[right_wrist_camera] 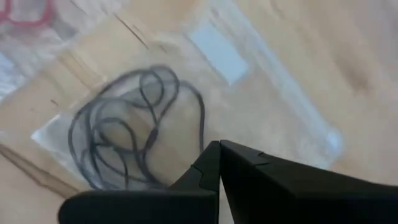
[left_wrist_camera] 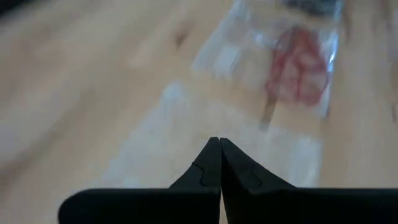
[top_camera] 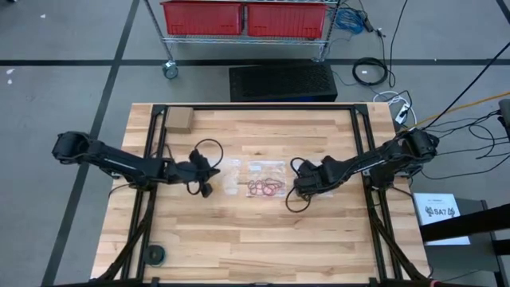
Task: Sort rubber bands
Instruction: Adjust all the transparent zip lock bag to the center table, then return to Home Position
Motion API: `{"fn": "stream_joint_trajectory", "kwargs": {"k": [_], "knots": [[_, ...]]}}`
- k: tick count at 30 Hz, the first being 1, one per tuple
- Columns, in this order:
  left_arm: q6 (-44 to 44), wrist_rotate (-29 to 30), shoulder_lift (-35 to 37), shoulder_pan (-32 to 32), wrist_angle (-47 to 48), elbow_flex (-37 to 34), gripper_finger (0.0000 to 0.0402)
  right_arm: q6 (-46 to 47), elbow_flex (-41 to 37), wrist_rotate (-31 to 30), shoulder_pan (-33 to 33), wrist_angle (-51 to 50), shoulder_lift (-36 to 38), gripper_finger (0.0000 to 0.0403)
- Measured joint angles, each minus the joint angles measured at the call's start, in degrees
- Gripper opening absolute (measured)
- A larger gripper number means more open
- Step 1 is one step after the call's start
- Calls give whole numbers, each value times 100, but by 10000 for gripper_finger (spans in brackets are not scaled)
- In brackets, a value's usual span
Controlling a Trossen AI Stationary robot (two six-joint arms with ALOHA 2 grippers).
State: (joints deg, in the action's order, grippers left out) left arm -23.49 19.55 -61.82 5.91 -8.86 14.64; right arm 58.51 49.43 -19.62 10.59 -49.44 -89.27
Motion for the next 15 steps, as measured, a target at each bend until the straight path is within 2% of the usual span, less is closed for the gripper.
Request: {"fn": "stream_joint_trajectory", "kwargs": {"k": [4,7,12,15], "knots": [[923,229,460,7,23,188,0,-907,20,-369,30,194,73,0],[1630,537,1052,12,131,197,0,-1637,-139,-828,184,788,444,0],[2208,586,2522,120,604,44,0,-2775,-1275,-1082,515,2813,1845,0],[2543,220,3184,75,98,-298,0,-3565,-2331,-1170,465,4487,2684,0]]}}
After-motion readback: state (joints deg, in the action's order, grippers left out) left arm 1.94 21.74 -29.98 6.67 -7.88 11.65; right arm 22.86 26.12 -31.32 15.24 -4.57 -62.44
